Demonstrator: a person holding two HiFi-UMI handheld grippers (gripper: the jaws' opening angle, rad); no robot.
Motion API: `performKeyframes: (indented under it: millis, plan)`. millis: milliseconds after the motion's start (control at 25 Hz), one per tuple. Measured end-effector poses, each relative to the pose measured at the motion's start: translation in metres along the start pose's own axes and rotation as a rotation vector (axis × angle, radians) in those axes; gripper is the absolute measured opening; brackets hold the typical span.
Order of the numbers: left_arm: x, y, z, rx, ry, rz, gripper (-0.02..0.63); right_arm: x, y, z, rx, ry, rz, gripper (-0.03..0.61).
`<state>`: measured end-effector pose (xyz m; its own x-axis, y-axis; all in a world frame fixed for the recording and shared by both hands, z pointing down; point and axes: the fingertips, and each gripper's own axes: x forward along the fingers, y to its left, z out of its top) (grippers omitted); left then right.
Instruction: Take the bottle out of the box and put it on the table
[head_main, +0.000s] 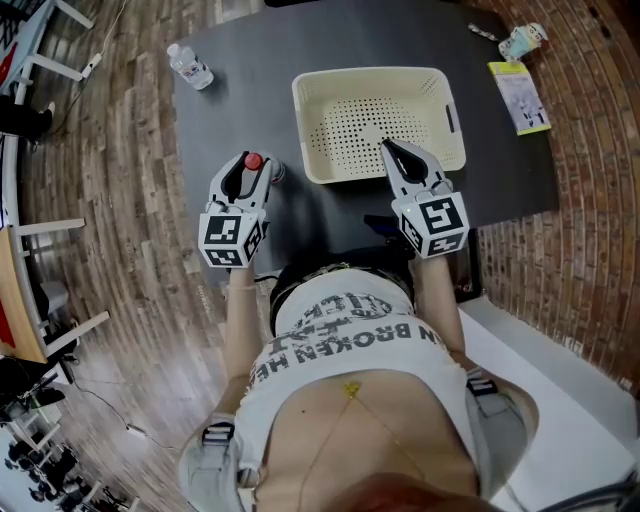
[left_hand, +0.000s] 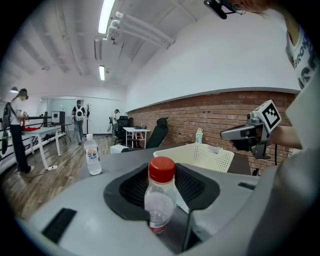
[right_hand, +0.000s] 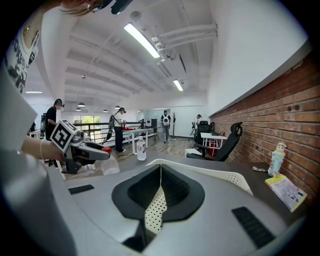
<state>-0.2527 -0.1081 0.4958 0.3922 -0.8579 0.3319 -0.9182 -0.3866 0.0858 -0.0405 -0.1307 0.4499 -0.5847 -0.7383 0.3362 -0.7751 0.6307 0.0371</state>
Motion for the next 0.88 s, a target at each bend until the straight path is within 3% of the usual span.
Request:
performKeyframes:
  millis: [880]
  plan:
    - [0.011, 0.009, 0.002, -0.019, -0.007, 0.007, 0.158, -0.002, -0.003, -0.002, 0.004, 0.004, -0.005, 0.009]
